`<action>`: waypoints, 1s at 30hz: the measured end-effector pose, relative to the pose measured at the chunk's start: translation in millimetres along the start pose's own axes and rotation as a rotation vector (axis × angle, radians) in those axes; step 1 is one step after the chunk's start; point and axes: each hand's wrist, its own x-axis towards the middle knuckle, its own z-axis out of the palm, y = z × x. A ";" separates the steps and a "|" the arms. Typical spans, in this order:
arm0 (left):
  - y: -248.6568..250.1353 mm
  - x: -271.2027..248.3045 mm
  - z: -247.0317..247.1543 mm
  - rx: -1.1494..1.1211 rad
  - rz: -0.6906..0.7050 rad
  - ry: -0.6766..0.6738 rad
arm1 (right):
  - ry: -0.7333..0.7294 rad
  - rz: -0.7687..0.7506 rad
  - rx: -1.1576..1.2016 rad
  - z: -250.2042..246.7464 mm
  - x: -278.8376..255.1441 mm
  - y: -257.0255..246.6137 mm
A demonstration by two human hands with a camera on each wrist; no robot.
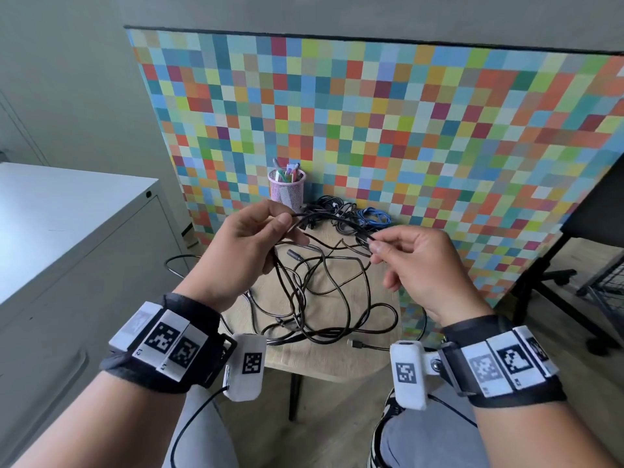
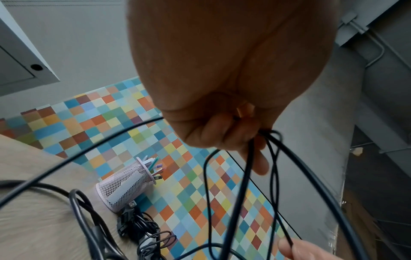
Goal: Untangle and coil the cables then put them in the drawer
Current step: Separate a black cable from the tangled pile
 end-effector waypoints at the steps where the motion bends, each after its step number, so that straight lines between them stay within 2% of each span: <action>1: 0.8 -0.6 0.7 0.007 -0.005 -0.023 | -0.011 -0.025 -0.003 1.4 0.3 -1.3; 6: 5.1 -2.5 7.4 0.068 -0.037 -0.131 | 0.000 -0.092 0.018 13.5 1.9 -3.7; 10: 4.9 -1.3 9.4 0.254 -0.001 -0.148 | 0.037 -0.180 -0.049 19.2 2.8 -5.6; 12: 5.1 -1.2 8.5 0.403 0.041 -0.120 | -0.011 -0.170 -0.041 19.3 1.5 -9.4; 15: 8.3 -2.9 6.7 0.645 0.175 -0.032 | -0.048 -0.153 -0.021 17.8 -0.5 -14.2; 17: 13.9 -2.8 4.9 0.504 0.169 0.003 | 0.002 -0.200 -0.027 18.2 0.5 -15.2; 19: 20.0 -1.2 3.9 0.322 0.099 -0.019 | 0.046 -0.240 -0.021 19.2 4.7 -13.8; 21: 24.1 0.0 4.9 0.401 0.096 -0.039 | 0.052 -0.259 -0.023 20.3 6.9 -12.1; 23: 23.3 2.0 5.8 0.623 0.141 -0.035 | 0.039 -0.267 -0.052 19.5 6.7 -9.3; 25: 21.6 5.7 5.1 0.741 0.161 0.002 | 0.036 -0.254 -0.046 18.0 4.7 -8.0; 28: 18.4 9.6 -0.3 0.726 0.154 0.063 | 0.054 -0.235 -0.040 15.8 2.6 -7.5; 30: 20.3 6.8 -1.1 0.702 0.152 0.056 | 0.064 -0.225 -0.035 15.7 2.6 -7.2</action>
